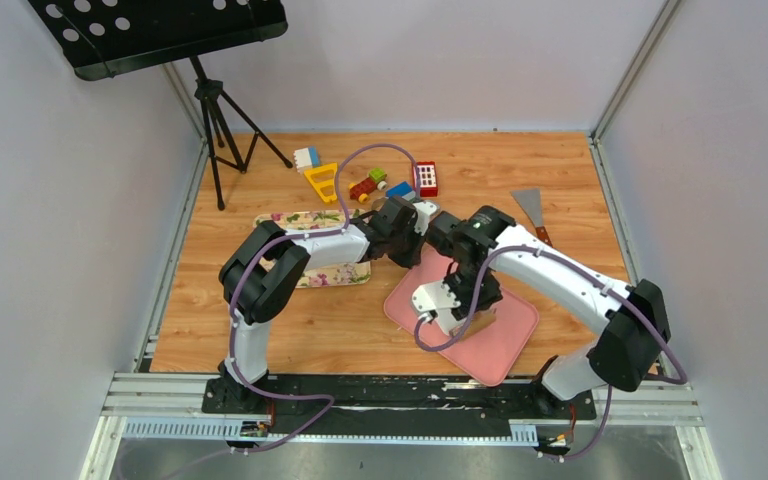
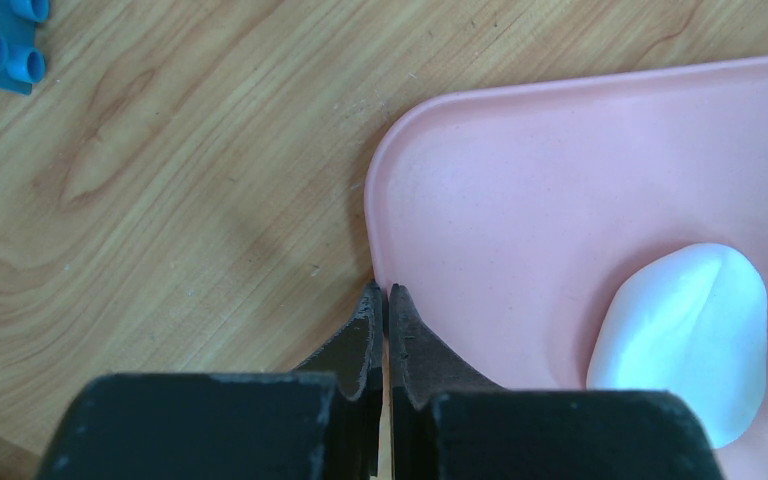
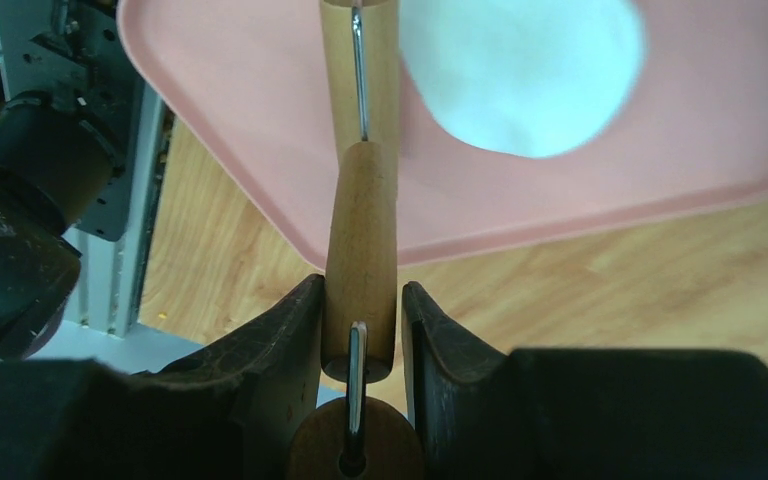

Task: Roll out the dumpling wrappers from the dough
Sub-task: Flatten out the dough on the work surface.

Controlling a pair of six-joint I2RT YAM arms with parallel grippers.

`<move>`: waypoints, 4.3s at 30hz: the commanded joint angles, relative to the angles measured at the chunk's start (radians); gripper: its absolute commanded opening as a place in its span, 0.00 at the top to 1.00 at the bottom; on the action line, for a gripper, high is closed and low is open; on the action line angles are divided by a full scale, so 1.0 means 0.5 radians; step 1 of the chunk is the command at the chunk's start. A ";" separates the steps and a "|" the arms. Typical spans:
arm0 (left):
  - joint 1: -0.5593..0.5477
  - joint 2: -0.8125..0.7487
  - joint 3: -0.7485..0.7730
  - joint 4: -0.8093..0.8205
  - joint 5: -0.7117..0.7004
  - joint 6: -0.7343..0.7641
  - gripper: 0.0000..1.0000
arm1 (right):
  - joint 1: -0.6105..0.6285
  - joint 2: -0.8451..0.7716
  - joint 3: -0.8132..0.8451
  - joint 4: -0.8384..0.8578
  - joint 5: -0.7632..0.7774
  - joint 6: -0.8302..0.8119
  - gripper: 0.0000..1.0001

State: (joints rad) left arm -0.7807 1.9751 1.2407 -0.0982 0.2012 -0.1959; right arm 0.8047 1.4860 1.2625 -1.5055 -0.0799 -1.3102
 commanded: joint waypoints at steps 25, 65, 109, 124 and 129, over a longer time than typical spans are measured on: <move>-0.041 0.020 0.014 -0.122 0.098 0.027 1.00 | 0.202 0.218 0.021 0.213 0.128 0.307 1.00; -0.042 0.021 0.007 -0.119 0.065 0.011 1.00 | 0.036 0.038 0.191 0.487 0.372 0.657 1.00; -0.036 -0.019 -0.001 -0.122 0.035 0.005 1.00 | 0.331 -0.083 -0.242 0.194 -0.037 0.807 1.00; -0.034 -0.011 0.000 -0.125 0.033 0.003 1.00 | 0.330 -0.148 -0.300 0.190 -0.029 0.797 1.00; -0.035 -0.013 -0.002 -0.128 0.001 -0.012 1.00 | 0.220 -0.255 -0.056 0.171 0.094 0.776 1.00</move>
State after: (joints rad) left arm -0.7811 1.9751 1.2427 -0.1017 0.1955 -0.2005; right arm 0.9627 1.4006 1.1381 -1.4109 -0.0494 -0.9112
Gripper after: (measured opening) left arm 0.017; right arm 0.331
